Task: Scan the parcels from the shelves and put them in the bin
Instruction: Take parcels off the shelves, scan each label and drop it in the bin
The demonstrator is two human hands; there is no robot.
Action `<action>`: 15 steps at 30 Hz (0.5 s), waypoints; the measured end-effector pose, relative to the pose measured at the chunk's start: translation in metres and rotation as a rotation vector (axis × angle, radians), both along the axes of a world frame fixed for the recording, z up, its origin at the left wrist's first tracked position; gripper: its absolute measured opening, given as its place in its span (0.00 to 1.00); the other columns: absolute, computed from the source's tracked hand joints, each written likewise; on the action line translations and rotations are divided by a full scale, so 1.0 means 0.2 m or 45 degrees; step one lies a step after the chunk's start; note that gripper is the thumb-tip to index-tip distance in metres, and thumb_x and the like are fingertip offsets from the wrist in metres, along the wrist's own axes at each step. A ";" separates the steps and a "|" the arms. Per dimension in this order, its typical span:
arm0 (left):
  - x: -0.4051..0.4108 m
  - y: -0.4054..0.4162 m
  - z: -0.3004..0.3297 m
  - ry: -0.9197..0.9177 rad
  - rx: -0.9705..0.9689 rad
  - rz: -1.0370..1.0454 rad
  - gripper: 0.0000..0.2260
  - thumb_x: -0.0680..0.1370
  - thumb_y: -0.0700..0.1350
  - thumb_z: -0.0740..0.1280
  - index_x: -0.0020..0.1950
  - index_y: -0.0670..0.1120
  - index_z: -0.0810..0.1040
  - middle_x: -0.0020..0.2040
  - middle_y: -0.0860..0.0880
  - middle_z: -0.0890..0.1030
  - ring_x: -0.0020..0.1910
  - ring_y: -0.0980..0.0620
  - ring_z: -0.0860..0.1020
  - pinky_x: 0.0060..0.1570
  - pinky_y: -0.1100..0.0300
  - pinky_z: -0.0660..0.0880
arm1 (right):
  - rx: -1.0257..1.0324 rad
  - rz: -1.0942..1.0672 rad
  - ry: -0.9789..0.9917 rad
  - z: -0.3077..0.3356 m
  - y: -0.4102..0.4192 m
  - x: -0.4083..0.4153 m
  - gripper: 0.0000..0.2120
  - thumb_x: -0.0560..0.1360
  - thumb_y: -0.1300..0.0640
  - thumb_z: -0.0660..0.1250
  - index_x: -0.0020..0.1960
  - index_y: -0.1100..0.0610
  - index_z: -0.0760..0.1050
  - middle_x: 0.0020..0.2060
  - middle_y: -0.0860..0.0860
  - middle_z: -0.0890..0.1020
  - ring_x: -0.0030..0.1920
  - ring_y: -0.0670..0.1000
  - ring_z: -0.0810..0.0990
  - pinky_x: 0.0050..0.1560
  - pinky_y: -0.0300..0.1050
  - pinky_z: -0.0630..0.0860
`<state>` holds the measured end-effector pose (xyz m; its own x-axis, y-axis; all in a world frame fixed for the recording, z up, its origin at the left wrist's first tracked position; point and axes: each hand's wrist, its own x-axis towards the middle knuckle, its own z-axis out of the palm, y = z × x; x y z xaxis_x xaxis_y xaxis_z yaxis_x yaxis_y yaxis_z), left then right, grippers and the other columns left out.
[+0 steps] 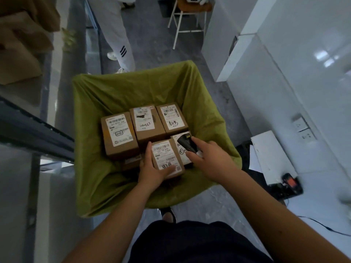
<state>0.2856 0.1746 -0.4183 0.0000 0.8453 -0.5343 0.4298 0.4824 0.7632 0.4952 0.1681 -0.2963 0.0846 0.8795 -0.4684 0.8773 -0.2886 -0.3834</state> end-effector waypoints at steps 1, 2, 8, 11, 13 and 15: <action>0.00 0.01 -0.02 -0.037 -0.026 0.026 0.58 0.67 0.53 0.84 0.81 0.69 0.44 0.82 0.49 0.61 0.80 0.44 0.62 0.76 0.36 0.65 | -0.006 -0.015 0.005 -0.01 0.01 0.00 0.33 0.81 0.34 0.60 0.82 0.40 0.55 0.63 0.53 0.74 0.57 0.54 0.78 0.59 0.56 0.79; 0.01 0.03 -0.02 -0.070 -0.043 0.056 0.57 0.69 0.51 0.83 0.82 0.67 0.45 0.82 0.49 0.63 0.80 0.44 0.63 0.76 0.37 0.65 | -0.014 -0.021 0.005 -0.02 0.02 0.00 0.33 0.81 0.34 0.60 0.82 0.40 0.56 0.63 0.54 0.74 0.57 0.54 0.78 0.59 0.56 0.79; 0.00 0.16 -0.03 0.054 0.035 -0.021 0.55 0.70 0.48 0.83 0.85 0.58 0.48 0.80 0.45 0.65 0.78 0.43 0.67 0.74 0.42 0.68 | -0.048 -0.069 0.042 -0.05 0.06 0.00 0.33 0.81 0.35 0.61 0.82 0.41 0.56 0.63 0.55 0.74 0.58 0.55 0.79 0.60 0.57 0.79; 0.02 0.17 -0.02 0.144 0.023 -0.082 0.53 0.71 0.52 0.82 0.84 0.59 0.49 0.79 0.43 0.62 0.76 0.41 0.68 0.72 0.44 0.69 | -0.051 -0.085 0.059 -0.06 0.07 0.00 0.32 0.81 0.36 0.61 0.82 0.42 0.57 0.63 0.55 0.75 0.58 0.55 0.79 0.61 0.57 0.79; 0.03 0.17 -0.02 0.186 0.037 -0.119 0.51 0.72 0.55 0.80 0.84 0.61 0.48 0.79 0.43 0.62 0.74 0.41 0.69 0.69 0.45 0.71 | -0.057 -0.087 0.062 -0.06 0.08 -0.01 0.32 0.81 0.36 0.61 0.82 0.42 0.57 0.64 0.55 0.75 0.58 0.55 0.79 0.61 0.57 0.79; 0.02 0.16 -0.03 0.208 0.038 -0.141 0.51 0.73 0.58 0.79 0.84 0.62 0.47 0.79 0.43 0.61 0.74 0.41 0.69 0.68 0.44 0.72 | -0.065 -0.084 0.053 -0.07 0.08 -0.01 0.33 0.81 0.36 0.61 0.82 0.42 0.57 0.64 0.55 0.75 0.58 0.54 0.79 0.61 0.57 0.79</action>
<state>0.2903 0.2073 -0.4235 0.0091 0.8605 -0.5093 0.5984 0.4034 0.6923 0.4940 0.1848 -0.3106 0.1214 0.8474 -0.5168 0.8393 -0.3657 -0.4024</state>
